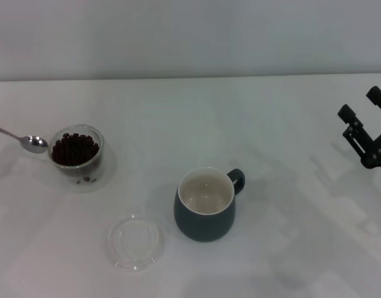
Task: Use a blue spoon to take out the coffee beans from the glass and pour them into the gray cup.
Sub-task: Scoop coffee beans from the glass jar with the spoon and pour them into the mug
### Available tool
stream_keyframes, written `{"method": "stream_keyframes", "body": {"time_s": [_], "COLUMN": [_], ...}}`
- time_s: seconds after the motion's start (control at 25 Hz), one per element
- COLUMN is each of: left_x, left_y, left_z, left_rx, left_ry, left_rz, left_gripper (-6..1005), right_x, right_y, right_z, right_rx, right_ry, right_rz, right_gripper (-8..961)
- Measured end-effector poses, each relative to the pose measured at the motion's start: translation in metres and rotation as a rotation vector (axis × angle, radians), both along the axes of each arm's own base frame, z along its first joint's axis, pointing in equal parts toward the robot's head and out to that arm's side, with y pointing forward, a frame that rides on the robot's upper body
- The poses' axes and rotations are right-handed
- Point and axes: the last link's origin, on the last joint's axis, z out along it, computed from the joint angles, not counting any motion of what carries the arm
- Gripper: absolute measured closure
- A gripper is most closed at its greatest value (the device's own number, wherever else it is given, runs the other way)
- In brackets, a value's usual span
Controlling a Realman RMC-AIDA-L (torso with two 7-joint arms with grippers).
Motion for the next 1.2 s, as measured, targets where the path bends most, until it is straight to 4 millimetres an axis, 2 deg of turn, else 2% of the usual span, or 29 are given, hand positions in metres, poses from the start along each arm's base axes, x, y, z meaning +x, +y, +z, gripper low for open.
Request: {"method": "stream_keyframes", "body": {"time_s": [0.44,0.72,1.2], "left_x": [0.021,0.028,0.037], "left_y": [0.033,0.049,0.057], "left_z": [-0.014,-0.021,-0.034], "left_rx": [-0.104,-0.155,-0.182], "left_ry": [0.082,0.159,0.171], "left_rz": [-0.004,0.017,0.014], "left_gripper": [869,870,869], "right_x": [-0.008,-0.009,-0.007], "right_y": [-0.004,-0.006,-0.005], "right_z": [-0.012,-0.015,-0.017], "right_rx": [-0.063,-0.084,-0.092], "right_ry": [0.0,-0.005,-0.013], "right_rz": [0.044,0.052,0.036], "right_gripper": [384,385,386]}}
